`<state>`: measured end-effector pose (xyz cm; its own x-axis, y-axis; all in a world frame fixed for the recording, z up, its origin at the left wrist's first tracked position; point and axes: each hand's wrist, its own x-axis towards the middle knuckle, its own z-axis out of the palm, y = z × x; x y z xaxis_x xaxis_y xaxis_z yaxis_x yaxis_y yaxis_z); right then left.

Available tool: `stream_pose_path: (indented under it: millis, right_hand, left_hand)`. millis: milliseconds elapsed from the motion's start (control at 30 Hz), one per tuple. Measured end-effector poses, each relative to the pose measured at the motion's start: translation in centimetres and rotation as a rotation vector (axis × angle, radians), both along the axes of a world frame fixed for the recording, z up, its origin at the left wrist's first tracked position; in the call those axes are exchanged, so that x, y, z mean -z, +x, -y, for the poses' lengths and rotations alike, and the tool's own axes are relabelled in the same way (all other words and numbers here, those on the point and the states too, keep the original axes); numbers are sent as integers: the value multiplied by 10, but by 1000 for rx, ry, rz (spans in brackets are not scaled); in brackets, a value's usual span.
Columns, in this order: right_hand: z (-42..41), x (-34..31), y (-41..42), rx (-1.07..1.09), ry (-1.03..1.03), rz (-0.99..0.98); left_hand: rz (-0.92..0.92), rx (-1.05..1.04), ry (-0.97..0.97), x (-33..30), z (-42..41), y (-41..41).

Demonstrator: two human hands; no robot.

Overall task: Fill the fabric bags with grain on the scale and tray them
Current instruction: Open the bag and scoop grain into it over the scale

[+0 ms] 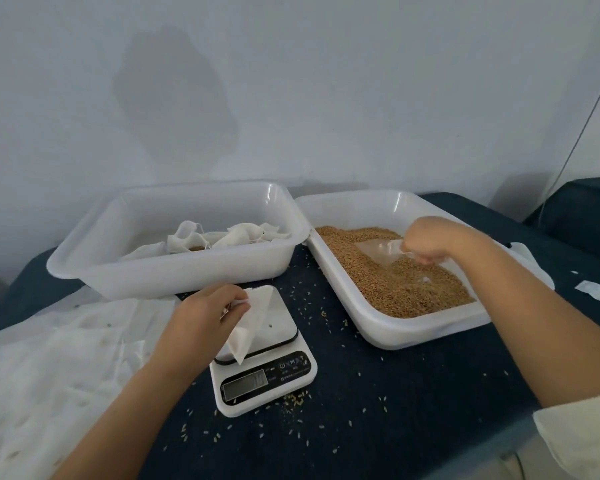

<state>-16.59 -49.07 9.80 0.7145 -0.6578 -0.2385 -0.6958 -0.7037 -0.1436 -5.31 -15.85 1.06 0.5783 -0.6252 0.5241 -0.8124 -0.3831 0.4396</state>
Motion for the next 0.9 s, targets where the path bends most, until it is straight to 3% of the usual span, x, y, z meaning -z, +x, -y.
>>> stream_pose_path:
  millis: [400, 633, 900]
  right_hand:
    - [-26, -23, -4, -144, -10, -167]
    - [-32, 27, 3, -127, -9, 30]
    - [-17, 25, -23, -101, 24, 216]
  left_hand:
    - [9, -32, -13, 2, 1, -2]
    - [-26, -39, -37, 4, -3, -1]
    - [-58, -58, -67, 5, -2, 2]
